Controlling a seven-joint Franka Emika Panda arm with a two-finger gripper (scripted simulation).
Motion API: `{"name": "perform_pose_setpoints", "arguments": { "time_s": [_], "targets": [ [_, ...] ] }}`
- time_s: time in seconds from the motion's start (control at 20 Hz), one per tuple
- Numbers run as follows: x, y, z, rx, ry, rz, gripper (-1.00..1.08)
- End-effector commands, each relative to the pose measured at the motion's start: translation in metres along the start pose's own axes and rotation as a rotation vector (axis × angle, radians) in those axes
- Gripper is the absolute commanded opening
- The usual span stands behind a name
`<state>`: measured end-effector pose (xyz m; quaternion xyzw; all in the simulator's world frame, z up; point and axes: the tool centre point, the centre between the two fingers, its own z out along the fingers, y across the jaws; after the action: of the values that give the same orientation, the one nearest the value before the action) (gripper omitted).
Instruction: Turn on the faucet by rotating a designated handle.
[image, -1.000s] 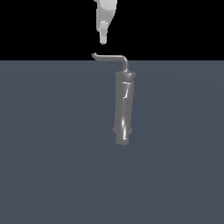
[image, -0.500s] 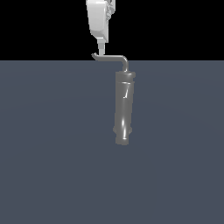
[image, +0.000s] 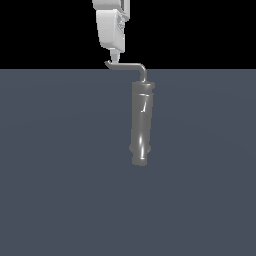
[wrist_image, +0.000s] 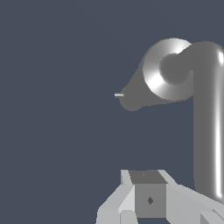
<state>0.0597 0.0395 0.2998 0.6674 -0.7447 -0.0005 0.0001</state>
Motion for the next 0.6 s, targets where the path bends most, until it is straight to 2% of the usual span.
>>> {"name": "perform_pose_setpoints", "arguments": {
  "time_s": [0.0, 0.55],
  "targets": [
    [0.000, 0.000, 0.000, 0.001, 0.001, 0.003, -1.00],
    [-0.002, 0.023, 0.000, 0.001, 0.001, 0.002, -1.00]
  ]
}}
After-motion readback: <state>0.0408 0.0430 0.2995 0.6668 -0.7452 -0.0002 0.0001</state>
